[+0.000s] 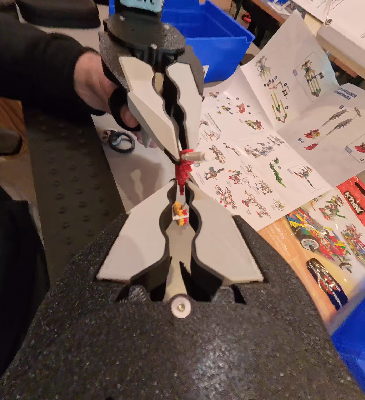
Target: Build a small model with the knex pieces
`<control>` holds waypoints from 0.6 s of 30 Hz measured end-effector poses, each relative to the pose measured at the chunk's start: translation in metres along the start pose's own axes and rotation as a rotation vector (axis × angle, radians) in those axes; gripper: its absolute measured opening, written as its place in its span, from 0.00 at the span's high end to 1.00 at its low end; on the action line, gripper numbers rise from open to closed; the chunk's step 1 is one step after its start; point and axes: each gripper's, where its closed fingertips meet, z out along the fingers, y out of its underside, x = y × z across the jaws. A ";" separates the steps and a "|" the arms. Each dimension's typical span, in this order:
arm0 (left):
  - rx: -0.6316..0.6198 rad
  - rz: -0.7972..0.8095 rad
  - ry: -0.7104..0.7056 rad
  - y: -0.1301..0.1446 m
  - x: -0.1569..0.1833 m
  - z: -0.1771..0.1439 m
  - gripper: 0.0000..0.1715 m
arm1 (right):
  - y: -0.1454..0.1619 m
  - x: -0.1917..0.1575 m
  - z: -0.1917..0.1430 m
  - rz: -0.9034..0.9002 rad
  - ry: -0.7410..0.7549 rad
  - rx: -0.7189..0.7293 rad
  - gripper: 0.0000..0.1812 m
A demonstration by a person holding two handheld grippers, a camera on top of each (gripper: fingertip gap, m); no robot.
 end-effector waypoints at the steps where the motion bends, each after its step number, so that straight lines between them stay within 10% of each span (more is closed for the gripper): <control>1: 0.006 0.000 -0.003 -0.001 0.000 -0.001 0.99 | -0.001 0.001 -0.001 0.016 -0.004 0.014 0.97; 18: -0.153 0.127 -0.012 0.018 -0.001 -0.008 0.97 | 0.013 -0.003 0.002 -0.082 -0.018 -0.131 0.98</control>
